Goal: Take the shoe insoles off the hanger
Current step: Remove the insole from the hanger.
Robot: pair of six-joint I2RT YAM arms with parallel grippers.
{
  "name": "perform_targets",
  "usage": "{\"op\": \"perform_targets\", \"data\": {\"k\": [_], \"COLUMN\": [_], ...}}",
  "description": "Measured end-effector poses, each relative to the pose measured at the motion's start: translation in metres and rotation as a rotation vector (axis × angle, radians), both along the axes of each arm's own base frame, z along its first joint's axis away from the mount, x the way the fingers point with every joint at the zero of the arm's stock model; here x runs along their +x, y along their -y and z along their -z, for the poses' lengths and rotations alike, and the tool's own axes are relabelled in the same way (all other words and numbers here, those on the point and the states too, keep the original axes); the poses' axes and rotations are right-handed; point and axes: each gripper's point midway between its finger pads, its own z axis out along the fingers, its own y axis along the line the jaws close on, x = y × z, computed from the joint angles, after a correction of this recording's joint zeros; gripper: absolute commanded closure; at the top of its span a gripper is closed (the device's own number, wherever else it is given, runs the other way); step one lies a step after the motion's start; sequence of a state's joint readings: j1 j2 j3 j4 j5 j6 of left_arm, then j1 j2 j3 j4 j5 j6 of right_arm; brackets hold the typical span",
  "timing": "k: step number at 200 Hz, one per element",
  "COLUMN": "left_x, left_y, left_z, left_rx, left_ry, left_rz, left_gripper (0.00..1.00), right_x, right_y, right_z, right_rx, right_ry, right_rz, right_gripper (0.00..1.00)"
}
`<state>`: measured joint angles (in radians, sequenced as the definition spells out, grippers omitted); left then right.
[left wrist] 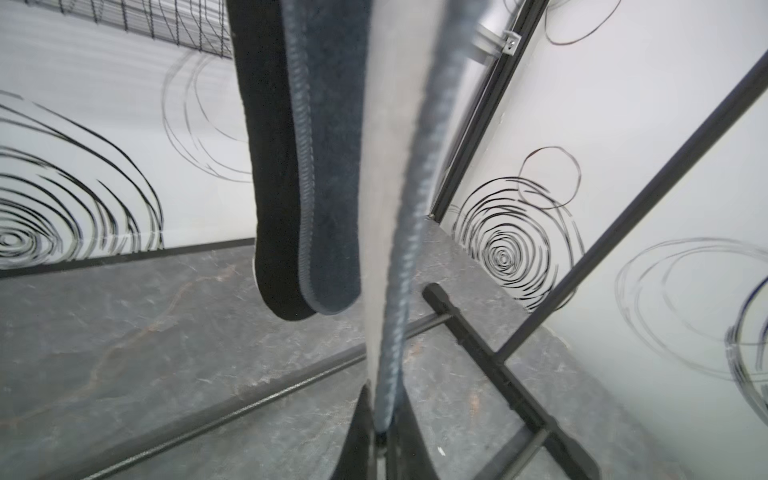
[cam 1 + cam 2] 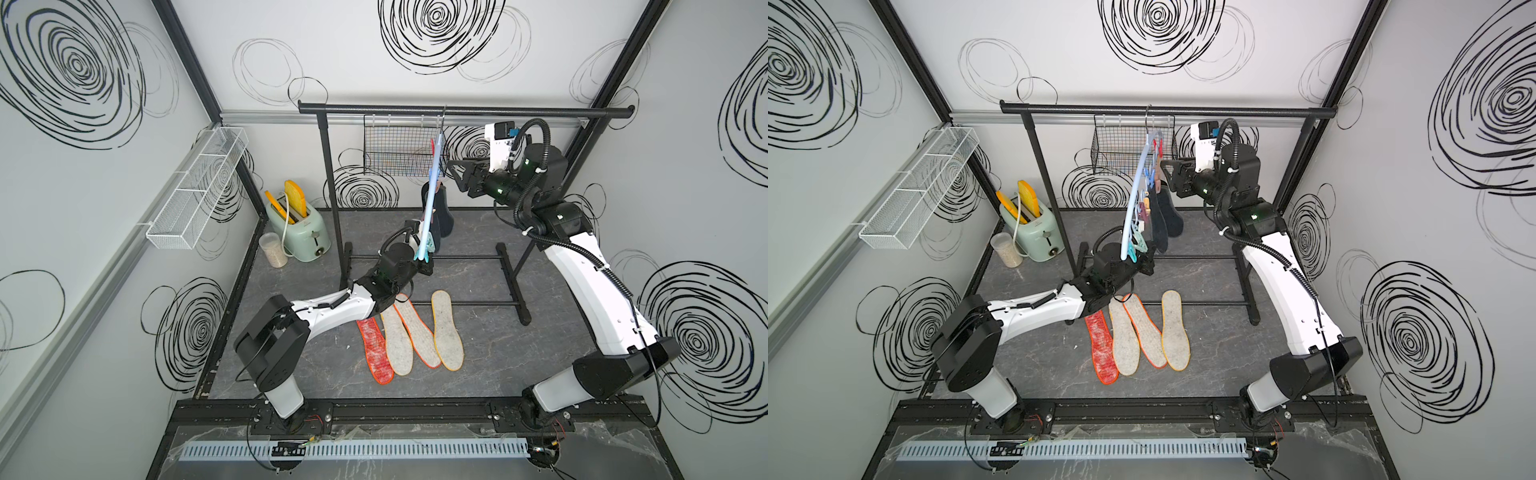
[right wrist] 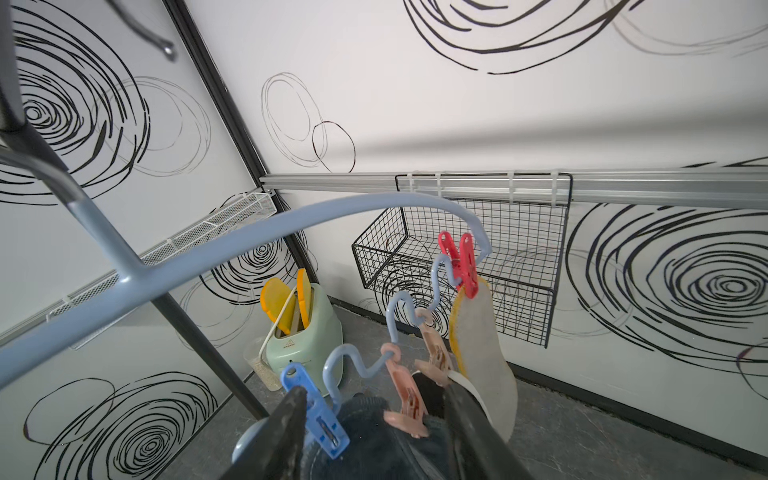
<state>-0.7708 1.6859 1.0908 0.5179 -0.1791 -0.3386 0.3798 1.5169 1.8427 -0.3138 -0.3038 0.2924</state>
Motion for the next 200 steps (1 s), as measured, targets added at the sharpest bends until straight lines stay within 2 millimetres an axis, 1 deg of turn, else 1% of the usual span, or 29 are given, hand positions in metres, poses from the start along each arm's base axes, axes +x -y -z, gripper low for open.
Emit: {"op": "perform_targets", "data": {"k": [39,68,102,139,200], "left_x": [0.006,0.010,0.014,0.018,0.022], "left_y": [-0.011,-0.021,-0.031,-0.042,-0.057], "left_z": [0.000,0.002,0.003,0.000,-0.004], "left_rx": [0.034,0.096,0.152,0.219,0.334], "left_ry": [0.020,0.043,0.065,0.097,0.148], "left_rz": [-0.071,-0.150,-0.201,-0.259,-0.327], "left_gripper": [1.00,1.00,1.00,1.00,1.00], "right_x": [-0.001,-0.002,-0.004,-0.007,-0.008], "right_y": [0.002,0.002,0.001,-0.005,-0.008], "right_z": [0.000,0.003,0.006,-0.004,-0.008], "right_rx": [0.015,0.021,0.025,0.037,0.040], "right_ry": [-0.013,-0.031,-0.061,-0.062,-0.062], "right_rz": [-0.002,-0.008,-0.017,-0.030,-0.039], "right_gripper": [0.45,0.45,0.45,0.45,0.45]}}
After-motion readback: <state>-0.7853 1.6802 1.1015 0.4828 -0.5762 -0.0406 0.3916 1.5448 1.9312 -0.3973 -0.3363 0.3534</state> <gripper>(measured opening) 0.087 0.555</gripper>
